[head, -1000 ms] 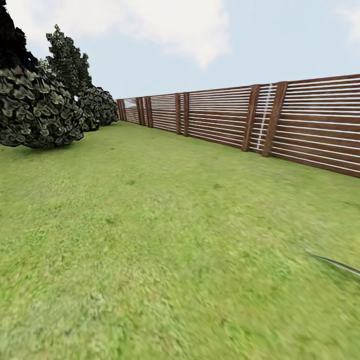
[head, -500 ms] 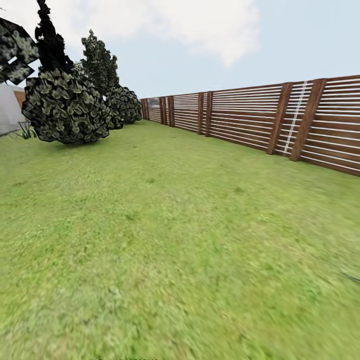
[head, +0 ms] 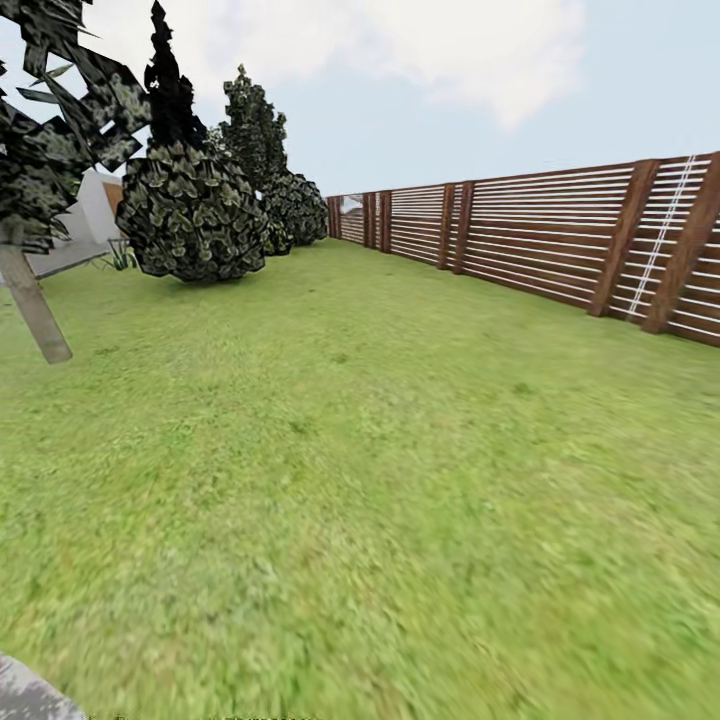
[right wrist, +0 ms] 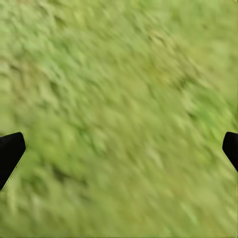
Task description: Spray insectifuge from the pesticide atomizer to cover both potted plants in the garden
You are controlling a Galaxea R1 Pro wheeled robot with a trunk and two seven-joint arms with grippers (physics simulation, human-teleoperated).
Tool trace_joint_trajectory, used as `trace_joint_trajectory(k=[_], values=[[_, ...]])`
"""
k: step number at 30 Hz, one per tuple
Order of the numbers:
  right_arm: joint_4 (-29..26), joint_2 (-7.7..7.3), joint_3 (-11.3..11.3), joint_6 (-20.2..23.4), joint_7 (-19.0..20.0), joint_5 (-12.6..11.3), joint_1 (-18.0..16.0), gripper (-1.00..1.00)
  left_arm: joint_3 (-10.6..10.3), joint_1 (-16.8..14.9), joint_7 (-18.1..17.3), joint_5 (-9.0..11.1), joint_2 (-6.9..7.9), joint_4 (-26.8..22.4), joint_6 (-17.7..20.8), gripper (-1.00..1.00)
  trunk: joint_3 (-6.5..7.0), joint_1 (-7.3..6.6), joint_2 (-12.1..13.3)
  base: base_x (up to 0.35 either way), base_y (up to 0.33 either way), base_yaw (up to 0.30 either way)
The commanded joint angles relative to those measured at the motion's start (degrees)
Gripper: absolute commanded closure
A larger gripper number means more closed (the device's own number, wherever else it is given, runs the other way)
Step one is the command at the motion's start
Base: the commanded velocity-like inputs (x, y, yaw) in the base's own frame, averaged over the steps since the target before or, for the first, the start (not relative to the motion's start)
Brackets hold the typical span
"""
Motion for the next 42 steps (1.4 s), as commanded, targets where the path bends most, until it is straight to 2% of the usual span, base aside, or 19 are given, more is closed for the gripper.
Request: trace_joint_trajectory(k=[1,8,42], values=[[0.0,-0.02,0.0,-0.2,0.0,0.0,0.0,-1.0,0.1,0.0,0.0,0.1,-0.01,0.1,-0.2,-1.0,-0.05,-0.01,0.0,0.0,0.0,0.276],[0.0,-0.02,0.0,-0.2,0.0,0.0,0.0,-1.0,0.1,0.0,0.0,0.1,-0.01,0.1,-0.2,-1.0,-0.05,-0.01,0.0,0.191,0.0,0.276],[0.0,0.16,0.0,-0.1,0.0,0.0,0.0,-1.0,0.1,0.0,0.0,0.1,-0.01,0.1,-0.2,-1.0,-0.05,-0.01,0.0,0.337,0.0,0.276]])
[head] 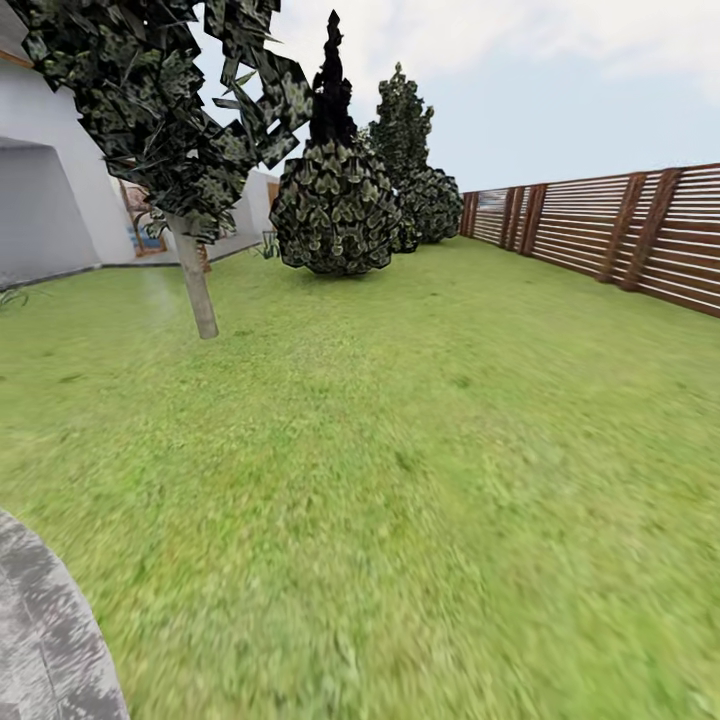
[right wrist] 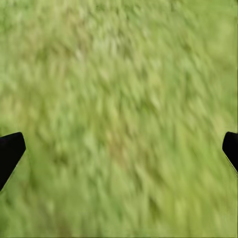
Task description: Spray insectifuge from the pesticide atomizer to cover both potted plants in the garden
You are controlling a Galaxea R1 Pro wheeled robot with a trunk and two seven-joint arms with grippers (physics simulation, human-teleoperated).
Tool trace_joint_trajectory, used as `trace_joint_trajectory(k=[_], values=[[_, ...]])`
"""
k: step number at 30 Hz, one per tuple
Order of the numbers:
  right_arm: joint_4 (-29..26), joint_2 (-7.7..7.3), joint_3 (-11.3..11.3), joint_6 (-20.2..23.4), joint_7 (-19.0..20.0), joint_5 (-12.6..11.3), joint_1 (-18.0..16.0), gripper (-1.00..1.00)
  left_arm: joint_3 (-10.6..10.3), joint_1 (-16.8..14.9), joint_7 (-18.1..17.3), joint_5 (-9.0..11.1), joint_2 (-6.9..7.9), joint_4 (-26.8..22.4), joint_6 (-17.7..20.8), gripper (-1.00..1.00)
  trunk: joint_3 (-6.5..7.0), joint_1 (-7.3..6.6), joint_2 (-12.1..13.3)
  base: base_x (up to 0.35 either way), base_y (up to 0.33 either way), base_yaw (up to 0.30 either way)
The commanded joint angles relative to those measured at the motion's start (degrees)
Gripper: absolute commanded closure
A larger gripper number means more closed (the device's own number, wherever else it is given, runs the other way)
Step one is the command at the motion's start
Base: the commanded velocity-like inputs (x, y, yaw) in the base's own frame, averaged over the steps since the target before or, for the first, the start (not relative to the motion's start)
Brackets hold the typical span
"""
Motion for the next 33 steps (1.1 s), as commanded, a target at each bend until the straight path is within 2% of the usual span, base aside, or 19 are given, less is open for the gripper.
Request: trace_joint_trajectory(k=[1,18,33], values=[[0.0,-0.02,0.0,-0.2,0.0,0.0,0.0,-1.0,0.1,0.0,0.0,0.1,-0.01,0.1,-0.2,-1.0,-0.05,0.02,0.0,0.339,0.0,0.276],[0.0,-0.01,0.0,-0.2,0.0,0.0,0.0,-1.0,0.1,0.0,0.0,0.1,-0.01,0.1,-0.2,-1.0,-0.05,0.02,0.0,0.339,0.001,0.276],[0.0,-0.01,0.0,-0.2,0.0,0.0,0.0,-1.0,0.1,0.0,0.0,0.1,-0.01,0.1,-0.2,-1.0,-0.05,0.02,0.0,0.336,0.103,0.276]])
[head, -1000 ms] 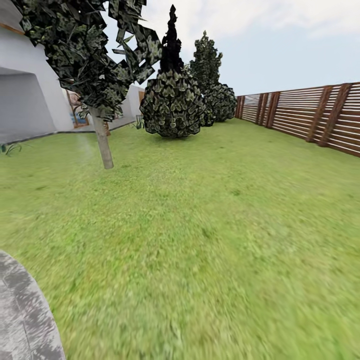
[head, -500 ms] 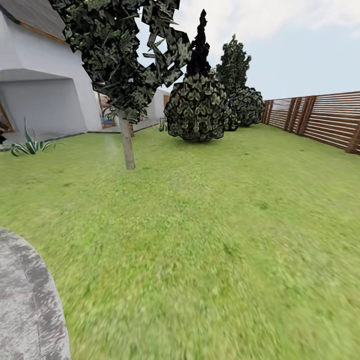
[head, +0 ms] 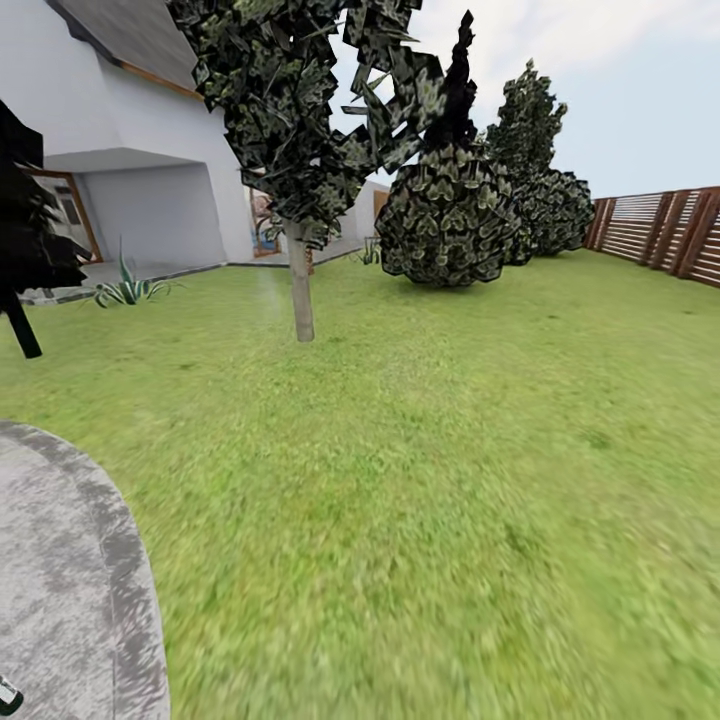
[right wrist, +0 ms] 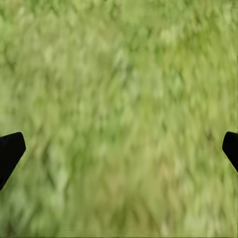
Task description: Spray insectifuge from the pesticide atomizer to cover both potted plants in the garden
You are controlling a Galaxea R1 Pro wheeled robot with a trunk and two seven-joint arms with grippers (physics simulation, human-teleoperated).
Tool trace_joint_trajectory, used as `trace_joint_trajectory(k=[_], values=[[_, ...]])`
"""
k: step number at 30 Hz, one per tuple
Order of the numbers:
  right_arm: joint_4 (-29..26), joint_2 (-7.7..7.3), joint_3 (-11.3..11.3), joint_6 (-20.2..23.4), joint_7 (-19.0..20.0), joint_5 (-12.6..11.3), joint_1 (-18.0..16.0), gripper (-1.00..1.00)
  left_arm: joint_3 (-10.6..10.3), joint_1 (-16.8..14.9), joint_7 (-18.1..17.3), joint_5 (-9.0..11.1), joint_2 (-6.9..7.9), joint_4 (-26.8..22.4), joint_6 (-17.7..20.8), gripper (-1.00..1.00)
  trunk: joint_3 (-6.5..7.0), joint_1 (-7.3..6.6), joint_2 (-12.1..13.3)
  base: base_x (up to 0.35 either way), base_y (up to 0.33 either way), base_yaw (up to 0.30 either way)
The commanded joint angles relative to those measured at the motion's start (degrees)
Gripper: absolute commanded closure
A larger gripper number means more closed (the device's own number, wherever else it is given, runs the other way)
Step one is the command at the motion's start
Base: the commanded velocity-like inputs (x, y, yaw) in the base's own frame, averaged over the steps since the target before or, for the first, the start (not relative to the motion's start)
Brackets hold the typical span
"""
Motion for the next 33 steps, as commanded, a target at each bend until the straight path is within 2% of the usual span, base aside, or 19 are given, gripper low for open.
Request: trace_joint_trajectory(k=[1,12,33], values=[[0.0,-0.02,0.0,-0.1,0.0,0.0,0.0,-1.0,0.1,0.0,0.0,0.1,-0.01,0.1,-0.2,-1.0,-0.05,0.02,0.0,0.3,0.107,0.276],[0.0,-0.02,0.0,-0.1,0.0,0.0,0.0,-1.0,0.1,0.0,0.0,0.1,-0.01,0.1,-0.2,-1.0,-0.05,0.02,0.0,0.165,0.039,0.276],[0.0,-0.02,0.0,-0.1,0.0,0.0,0.0,-1.0,0.1,0.0,0.0,0.1,-0.01,0.1,-0.2,-1.0,-0.05,0.02,0.0,0.008,0.0,0.276]])
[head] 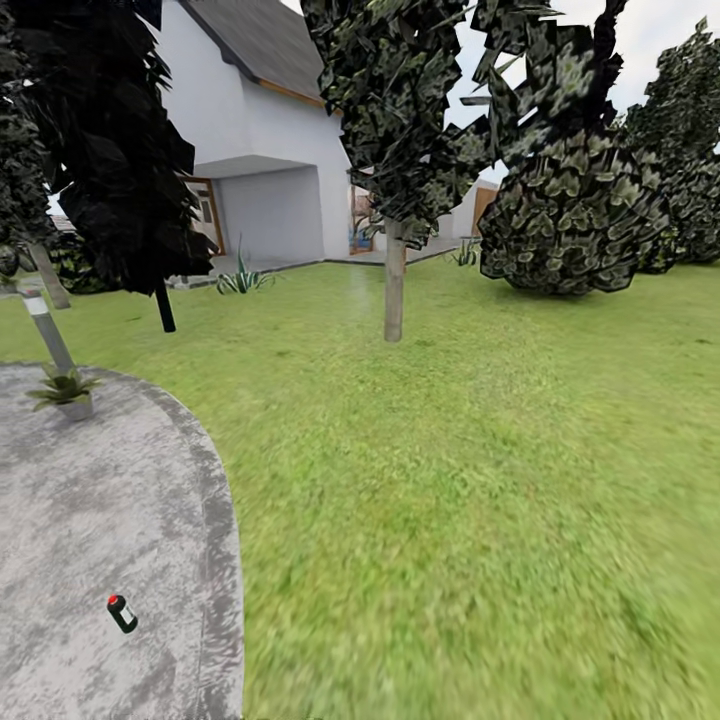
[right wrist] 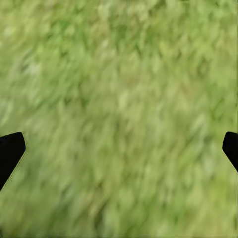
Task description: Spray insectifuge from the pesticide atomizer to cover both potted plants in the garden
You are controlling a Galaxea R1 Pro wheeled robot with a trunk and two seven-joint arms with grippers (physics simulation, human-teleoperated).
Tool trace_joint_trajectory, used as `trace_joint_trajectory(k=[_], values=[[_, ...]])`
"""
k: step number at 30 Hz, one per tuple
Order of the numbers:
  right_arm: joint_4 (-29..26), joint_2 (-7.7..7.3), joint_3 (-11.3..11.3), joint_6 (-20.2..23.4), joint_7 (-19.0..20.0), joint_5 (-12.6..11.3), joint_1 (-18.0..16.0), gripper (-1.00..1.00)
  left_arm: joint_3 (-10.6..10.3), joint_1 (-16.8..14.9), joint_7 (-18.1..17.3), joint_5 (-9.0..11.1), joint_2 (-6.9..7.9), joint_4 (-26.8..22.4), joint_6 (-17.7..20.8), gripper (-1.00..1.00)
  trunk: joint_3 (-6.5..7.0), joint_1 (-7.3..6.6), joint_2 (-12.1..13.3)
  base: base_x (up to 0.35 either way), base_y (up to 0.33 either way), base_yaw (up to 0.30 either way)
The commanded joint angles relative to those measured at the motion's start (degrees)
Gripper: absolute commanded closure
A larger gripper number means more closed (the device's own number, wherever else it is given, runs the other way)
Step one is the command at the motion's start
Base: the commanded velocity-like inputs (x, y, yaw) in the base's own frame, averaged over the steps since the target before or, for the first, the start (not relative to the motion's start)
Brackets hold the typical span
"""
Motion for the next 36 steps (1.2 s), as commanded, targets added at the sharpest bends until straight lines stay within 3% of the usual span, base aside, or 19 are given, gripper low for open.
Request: trace_joint_trajectory(k=[1,25,36], values=[[0.0,-0.02,0.0,-0.2,0.0,0.0,0.0,-1.0,0.1,0.0,0.0,0.1,-0.01,0.1,-0.2,-1.0,-0.05,-0.01,0.0,0.0,0.0,0.276],[0.0,0.01,0.0,-0.2,0.0,0.0,0.0,-1.0,0.1,0.0,0.0,0.0,-0.01,0.1,-0.1,-1.0,-0.05,-0.01,0.0,0.007,0.0,0.276],[0.0,0.0,0.0,-0.2,0.0,0.0,0.0,-1.0,0.1,0.0,0.0,0.0,-0.01,0.1,-0.1,-1.0,-0.05,-0.01,0.0,0.282,0.0,0.277]])
